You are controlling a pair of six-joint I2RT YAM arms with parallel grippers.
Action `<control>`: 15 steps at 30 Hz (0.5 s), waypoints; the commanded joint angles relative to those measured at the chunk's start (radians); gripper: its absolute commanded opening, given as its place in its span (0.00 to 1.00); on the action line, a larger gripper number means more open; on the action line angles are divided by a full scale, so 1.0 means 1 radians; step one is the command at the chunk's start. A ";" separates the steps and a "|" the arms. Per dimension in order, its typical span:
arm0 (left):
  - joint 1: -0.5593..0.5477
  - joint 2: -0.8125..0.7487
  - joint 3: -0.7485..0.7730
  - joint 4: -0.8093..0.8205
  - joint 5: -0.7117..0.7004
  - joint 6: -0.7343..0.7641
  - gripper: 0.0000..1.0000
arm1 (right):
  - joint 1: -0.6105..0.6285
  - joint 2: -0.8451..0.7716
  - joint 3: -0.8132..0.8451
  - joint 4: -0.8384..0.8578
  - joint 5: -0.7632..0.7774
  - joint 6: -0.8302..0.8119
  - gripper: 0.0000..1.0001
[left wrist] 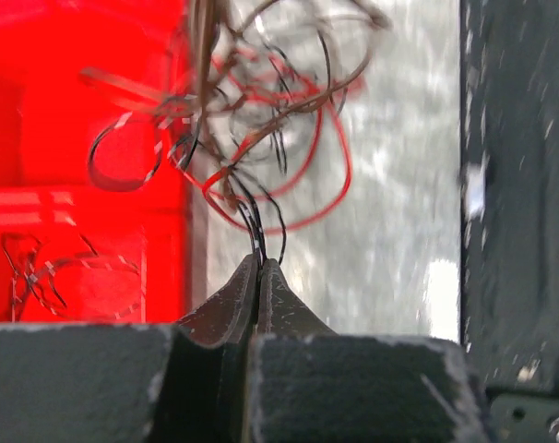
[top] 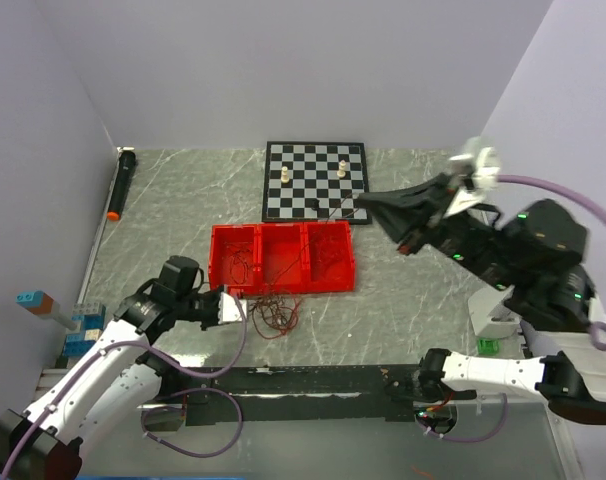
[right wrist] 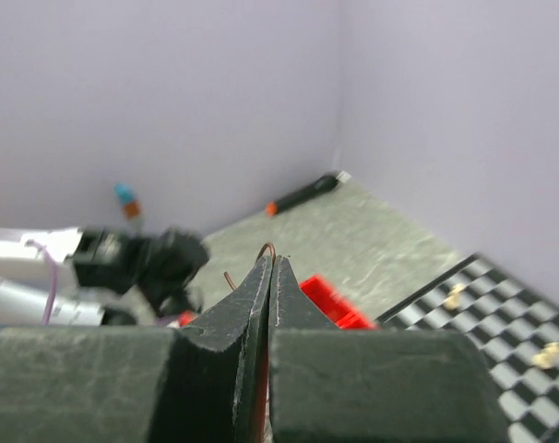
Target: Untangle the cables
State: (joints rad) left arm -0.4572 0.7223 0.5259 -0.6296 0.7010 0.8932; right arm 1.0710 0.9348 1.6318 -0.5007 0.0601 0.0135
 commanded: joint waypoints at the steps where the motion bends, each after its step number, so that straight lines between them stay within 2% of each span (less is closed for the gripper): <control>1: -0.003 -0.026 -0.033 -0.074 -0.084 0.185 0.01 | 0.007 -0.037 0.080 -0.012 0.150 -0.087 0.00; 5: -0.003 -0.043 -0.061 -0.090 -0.121 0.210 0.01 | 0.007 -0.054 0.103 -0.003 0.227 -0.119 0.00; 15: -0.001 -0.072 -0.161 -0.127 -0.282 0.389 0.01 | 0.007 -0.085 0.197 0.085 0.378 -0.260 0.00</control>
State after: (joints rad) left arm -0.4580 0.6594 0.4004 -0.6998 0.5140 1.1648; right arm 1.0714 0.8703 1.7695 -0.5179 0.3367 -0.1520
